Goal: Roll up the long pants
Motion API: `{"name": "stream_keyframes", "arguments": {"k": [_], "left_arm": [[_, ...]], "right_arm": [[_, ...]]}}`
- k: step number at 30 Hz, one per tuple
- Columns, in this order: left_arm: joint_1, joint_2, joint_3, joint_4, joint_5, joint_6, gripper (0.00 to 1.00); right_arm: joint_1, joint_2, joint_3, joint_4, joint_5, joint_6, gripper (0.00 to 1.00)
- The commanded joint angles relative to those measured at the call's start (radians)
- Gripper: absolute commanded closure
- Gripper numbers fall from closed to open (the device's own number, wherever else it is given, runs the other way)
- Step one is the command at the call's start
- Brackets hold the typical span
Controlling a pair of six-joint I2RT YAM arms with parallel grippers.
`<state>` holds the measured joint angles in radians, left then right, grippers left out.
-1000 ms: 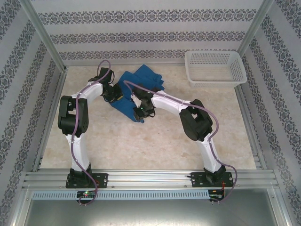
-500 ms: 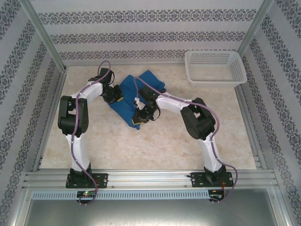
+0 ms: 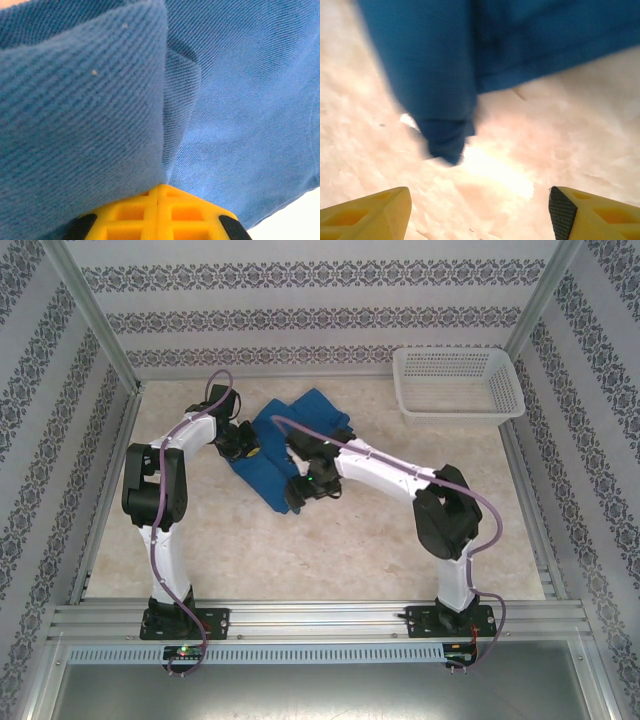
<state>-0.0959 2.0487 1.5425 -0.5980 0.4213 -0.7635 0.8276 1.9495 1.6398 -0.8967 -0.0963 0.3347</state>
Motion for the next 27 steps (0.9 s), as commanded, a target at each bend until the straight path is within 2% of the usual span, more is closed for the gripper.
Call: {"name": "stream_keyframes", "arguments": {"k": [1,5,10,13,18,27], "left_arm": [[0.018,0.012,-0.002,0.012,-0.05,0.002,1.0],[0.018,0.004,-0.018,0.029,-0.041,-0.01,1.0],[0.018,-0.004,-0.027,0.037,-0.019,-0.021,1.0],[0.019,-0.013,-0.031,0.035,-0.019,-0.02,1.0],[0.018,-0.026,-0.038,0.039,-0.02,-0.022,1.0],[0.018,-0.03,-0.037,0.043,-0.009,-0.019,1.0]], "right_arm": [[0.162,-0.042,0.097,-0.087,0.345,-0.032,0.26],[0.292,0.044,0.204,-0.091,0.498,-0.042,0.25],[0.374,0.264,0.414,-0.165,0.695,-0.104,0.19],[0.385,0.375,0.501,-0.174,0.788,-0.175,0.15],[0.366,0.486,0.597,-0.178,0.861,-0.248,0.11],[0.293,0.554,0.548,-0.038,0.92,-0.343,0.11]]}}
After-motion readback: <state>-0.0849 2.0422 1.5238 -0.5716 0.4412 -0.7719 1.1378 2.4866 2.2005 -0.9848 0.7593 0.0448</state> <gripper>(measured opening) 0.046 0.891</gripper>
